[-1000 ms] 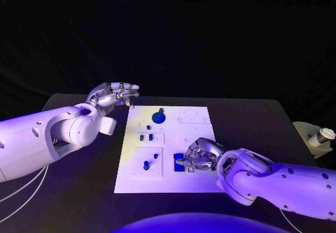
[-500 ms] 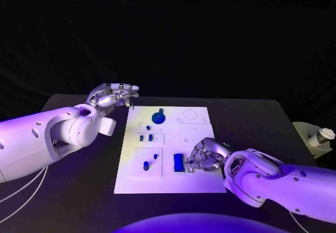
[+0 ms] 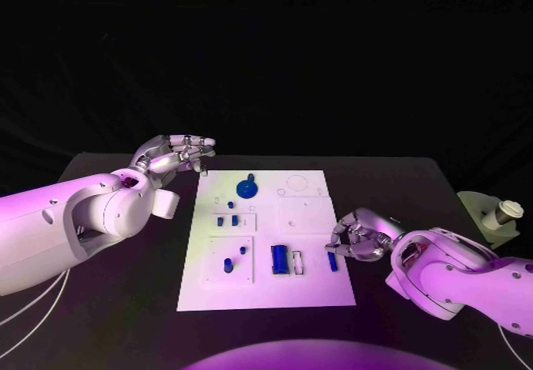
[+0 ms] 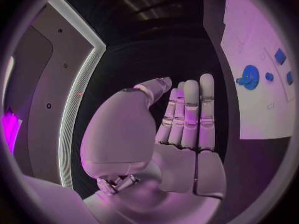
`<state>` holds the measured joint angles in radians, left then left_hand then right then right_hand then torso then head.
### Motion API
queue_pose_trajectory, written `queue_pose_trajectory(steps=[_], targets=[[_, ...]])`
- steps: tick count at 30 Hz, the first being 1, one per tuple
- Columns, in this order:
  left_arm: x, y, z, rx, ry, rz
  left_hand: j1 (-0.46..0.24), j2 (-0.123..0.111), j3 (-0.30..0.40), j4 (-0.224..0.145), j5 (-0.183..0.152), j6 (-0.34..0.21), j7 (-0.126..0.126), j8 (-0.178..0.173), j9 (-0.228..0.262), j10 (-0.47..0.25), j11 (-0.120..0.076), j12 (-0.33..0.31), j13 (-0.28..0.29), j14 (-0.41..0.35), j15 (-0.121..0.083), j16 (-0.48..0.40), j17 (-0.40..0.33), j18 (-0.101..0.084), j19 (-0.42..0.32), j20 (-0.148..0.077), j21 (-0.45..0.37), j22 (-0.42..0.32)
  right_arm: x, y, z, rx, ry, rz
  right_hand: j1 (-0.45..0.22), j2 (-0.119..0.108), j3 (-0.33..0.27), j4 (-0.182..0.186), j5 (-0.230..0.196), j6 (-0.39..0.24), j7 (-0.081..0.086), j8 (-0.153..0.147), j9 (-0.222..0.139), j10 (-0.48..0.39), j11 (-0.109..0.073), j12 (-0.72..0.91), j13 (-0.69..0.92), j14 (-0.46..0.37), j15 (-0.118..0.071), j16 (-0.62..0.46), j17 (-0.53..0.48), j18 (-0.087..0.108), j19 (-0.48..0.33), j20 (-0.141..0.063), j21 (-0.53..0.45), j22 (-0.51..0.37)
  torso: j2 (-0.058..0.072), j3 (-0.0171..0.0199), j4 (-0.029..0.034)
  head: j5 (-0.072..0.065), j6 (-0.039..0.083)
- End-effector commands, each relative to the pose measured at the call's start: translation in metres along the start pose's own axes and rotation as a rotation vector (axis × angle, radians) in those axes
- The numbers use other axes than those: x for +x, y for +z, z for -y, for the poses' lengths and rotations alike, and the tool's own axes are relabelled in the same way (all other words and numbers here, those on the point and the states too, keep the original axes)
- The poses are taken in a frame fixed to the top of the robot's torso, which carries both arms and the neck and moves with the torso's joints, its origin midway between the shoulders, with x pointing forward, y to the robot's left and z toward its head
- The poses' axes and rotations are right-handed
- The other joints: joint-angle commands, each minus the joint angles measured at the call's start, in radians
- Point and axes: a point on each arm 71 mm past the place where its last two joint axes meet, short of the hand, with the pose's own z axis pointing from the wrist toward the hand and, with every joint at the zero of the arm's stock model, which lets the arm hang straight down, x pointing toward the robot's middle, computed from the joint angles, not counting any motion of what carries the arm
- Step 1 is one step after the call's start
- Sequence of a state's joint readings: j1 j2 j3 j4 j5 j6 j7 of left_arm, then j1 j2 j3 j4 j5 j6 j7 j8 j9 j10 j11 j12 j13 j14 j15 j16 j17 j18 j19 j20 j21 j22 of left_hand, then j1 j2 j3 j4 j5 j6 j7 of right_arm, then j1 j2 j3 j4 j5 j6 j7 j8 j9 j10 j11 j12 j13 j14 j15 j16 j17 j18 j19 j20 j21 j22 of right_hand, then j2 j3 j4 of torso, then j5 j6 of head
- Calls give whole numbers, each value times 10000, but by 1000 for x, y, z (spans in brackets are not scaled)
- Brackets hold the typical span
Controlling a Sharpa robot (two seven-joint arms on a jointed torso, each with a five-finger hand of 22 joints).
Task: Assemble the parts on the task board
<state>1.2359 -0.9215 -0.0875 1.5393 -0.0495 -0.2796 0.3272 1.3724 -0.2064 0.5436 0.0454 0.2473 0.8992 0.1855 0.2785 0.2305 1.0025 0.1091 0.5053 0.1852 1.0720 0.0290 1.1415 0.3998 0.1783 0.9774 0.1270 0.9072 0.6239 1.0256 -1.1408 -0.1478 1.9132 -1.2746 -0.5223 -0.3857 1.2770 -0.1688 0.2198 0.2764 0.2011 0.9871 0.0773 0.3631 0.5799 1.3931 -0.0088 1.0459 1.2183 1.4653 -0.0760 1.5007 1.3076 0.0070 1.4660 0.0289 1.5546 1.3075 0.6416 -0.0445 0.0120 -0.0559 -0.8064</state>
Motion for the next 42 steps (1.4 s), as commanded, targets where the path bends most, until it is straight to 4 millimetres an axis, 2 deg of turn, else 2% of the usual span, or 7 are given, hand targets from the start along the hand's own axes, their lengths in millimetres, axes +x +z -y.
queue_pose_trajectory(steps=[1, 10, 20, 32, 38, 40, 42], targets=[[4, 0, 2, 162, -78, -226, 44, 73, -19, -11, -4, -34, -36, 46, 11, -61, -15, 47, 15, -43, 49, -35, -9, 61, 34, 19, -60, -11, -2, -2, 3, -138, -373, 61, 86, -22, 5, 68, 10, -57, 12, -85, -51, -20, 70, -39, -3, 631, 71, -47, 314, -38, 995, 66, 16, 2589, 6, -1, -4, -127, -1], [5, 1, 2, 166, -92, -270, 39, 73, -22, -9, -6, -30, -36, 52, 12, -65, -14, 56, 18, -45, 51, -35, -9, 60, 34, 20, -62, -11, 6, -5, 13, 247, -1127, -62, -157, 6, -87, 141, -98, 167, 9, -194, -147, 38, 84, -14, 25, 650, 99, -18, 403, -66, 1042, 115, 145, 2628, 8, -4, 18, -210, -38], [5, 1, 2, 150, -96, -282, 39, 73, -22, -9, -6, -30, -36, 52, 12, -65, -14, 56, 18, -45, 51, -35, -9, 60, 34, 20, -62, -11, 24, 0, 14, 464, -1509, -519, -381, -25, -221, 149, -148, 319, -17, -236, -187, 68, 66, -6, 41, 654, 87, -13, 424, -69, 1047, 119, 159, 2632, 10, -9, 48, -146, -77], [4, 0, 1, 118, -98, -283, 29, 74, -27, -1, -8, -27, -36, 56, 13, -71, -12, 65, 20, -46, 53, -34, -10, 59, 33, 21, -64, -12, 36, 5, 13, 527, -2090, -730, -492, -60, -325, 138, -182, 412, -42, -242, -197, 87, 51, 23, 69, 656, 79, -9, 440, -70, 1048, 117, 162, 2633, 7, -1, 35, -89, -117], [4, 0, 1, 103, -98, -281, 29, 74, -27, -1, -8, -27, -36, 56, 13, -71, -12, 65, 20, -46, 53, -34, -10, 59, 33, 21, -64, -12, 39, 6, 12, 417, -2748, -798, -186, -62, -283, 44, -163, 549, -114, -202, -180, 93, -10, 21, 84, 660, 31, -4, 466, -70, 1048, 89, 162, 2633, 10, -6, 20, -77, -130], [4, 0, 1, 100, -99, -285, 29, 74, -27, -1, -8, -27, -36, 56, 13, -71, -12, 65, 20, -46, 53, -34, -10, 59, 33, 21, -64, -12, 41, 6, 11, 373, -2922, -870, 288, -24, -105, -134, -148, 637, -181, -166, -164, 120, -72, 82, 137, 673, -19, 19, 541, -70, 1048, 51, 162, 2633, 7, -7, 20, -75, -137], [4, 0, 1, 96, -101, -289, 29, 74, -27, -1, -8, -27, -36, 56, 13, -71, -12, 65, 20, -46, 53, -34, -10, 59, 33, 21, -64, -12, 42, 6, 11, 340, -3006, -897, 924, 86, 309, -388, -460, 686, -233, -175, -180, 129, -123, 120, 180, 681, -77, 31, 588, -70, 1048, -4, 162, 2633, 7, -4, 24, -80, -141]])
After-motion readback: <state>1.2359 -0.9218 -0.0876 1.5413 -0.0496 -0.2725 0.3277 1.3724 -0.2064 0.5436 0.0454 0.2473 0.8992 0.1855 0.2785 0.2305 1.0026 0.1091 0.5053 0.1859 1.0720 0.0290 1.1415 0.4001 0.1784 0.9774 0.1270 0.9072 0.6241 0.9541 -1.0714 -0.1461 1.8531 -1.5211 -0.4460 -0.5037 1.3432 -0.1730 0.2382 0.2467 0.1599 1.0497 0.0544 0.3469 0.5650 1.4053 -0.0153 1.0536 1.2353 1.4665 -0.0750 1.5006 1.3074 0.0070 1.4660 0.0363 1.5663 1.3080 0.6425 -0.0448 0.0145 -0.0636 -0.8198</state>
